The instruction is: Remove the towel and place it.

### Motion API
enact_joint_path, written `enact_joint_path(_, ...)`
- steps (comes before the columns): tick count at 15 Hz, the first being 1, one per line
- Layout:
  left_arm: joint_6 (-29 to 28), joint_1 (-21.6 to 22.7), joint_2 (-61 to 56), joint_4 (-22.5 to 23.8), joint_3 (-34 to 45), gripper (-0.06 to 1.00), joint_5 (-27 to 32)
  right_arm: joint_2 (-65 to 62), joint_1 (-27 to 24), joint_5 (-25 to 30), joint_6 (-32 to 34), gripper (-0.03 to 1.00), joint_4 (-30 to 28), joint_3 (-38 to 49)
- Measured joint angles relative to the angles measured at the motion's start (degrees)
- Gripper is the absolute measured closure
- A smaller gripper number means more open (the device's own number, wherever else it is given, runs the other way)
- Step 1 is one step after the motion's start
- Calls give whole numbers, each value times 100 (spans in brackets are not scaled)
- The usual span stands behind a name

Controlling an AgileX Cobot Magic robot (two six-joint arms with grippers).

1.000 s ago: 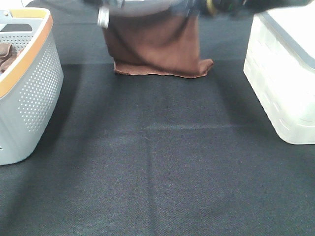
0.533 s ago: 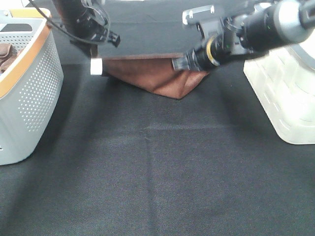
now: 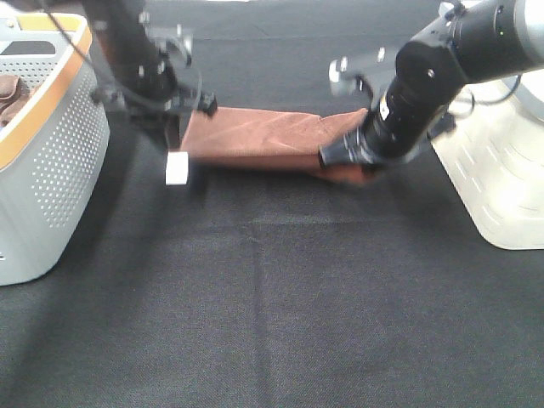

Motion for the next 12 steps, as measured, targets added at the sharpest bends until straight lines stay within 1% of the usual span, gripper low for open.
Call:
enact_joint_path(1,0,-17,-92,-6,350,94,17,0,0,258,-481,97,516,0)
enact_joint_path(2,0,-40,-206,6,584,94,17,0,0,470,-762,97,877,0)
enact_joint_path(3,0,-69,-344,-6,837,94,17,0,0,722,-882,97,1089,0)
enact_joint_path(4,0,-69,-344,-6,837,94,17,0,0,722,-882,97,1089,0)
enact_joint_path(6,0,-183,-625,-103,1421,94,17,0,0,1261,-974,97,1249,0)
enact_joint_path(9,0,-384,-630,-149,1948,94,6,0,0,1776,-974,97,1455,0)
enact_joint_path(11,-40,-504,-630,-149,2097,94,0,0,0,1988,-974,97,1484,0)
enact_joint_path(12,-149,-510,-630,-138,2108,92,0,0,0,2045,-974,97,1484,0)
